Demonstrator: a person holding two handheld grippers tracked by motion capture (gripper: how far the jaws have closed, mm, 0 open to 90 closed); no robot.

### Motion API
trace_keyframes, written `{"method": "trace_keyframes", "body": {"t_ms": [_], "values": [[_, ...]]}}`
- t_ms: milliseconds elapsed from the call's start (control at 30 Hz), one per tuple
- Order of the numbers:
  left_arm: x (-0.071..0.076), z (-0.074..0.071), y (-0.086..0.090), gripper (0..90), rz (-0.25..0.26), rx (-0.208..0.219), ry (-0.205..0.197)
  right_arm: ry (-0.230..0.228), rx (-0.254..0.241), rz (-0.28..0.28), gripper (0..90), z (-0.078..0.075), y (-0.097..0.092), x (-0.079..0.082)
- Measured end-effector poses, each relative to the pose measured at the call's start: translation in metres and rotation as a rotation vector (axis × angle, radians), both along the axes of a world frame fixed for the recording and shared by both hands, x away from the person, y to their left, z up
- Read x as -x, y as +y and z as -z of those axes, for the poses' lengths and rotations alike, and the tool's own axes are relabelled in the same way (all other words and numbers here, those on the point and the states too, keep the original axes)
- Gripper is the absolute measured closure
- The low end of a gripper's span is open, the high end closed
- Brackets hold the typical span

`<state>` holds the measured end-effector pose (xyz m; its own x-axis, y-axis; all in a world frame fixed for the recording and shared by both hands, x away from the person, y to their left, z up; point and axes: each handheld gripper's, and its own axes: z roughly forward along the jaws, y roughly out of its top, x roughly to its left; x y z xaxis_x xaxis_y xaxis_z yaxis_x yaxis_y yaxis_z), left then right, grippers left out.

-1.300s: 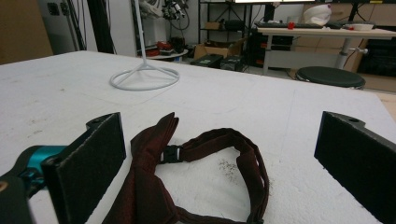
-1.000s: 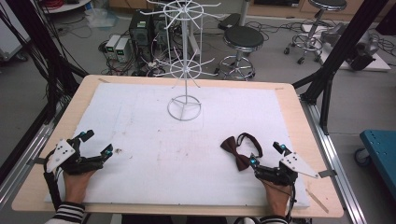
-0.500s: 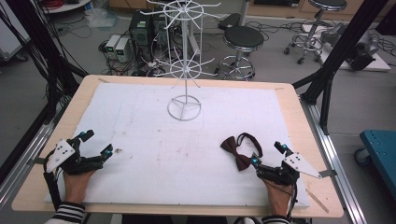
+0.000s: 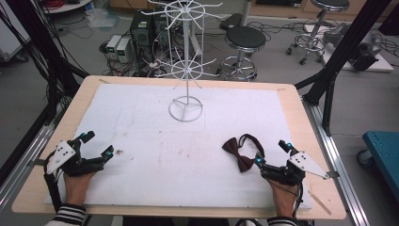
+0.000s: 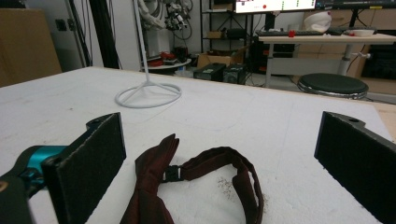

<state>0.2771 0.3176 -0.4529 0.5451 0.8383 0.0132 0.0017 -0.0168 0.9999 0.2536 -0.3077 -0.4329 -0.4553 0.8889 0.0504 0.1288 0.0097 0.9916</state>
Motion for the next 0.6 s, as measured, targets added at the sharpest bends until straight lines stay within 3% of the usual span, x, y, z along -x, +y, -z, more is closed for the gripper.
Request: {"method": "trace_keyframes", "body": {"t_ms": [600], "values": [[0.0001,0.0,-0.0003,7.6,0.002,-0.001,-0.002,0.01,-0.01,-0.004,1.2,0.0086,0.002,-0.0024]]}}
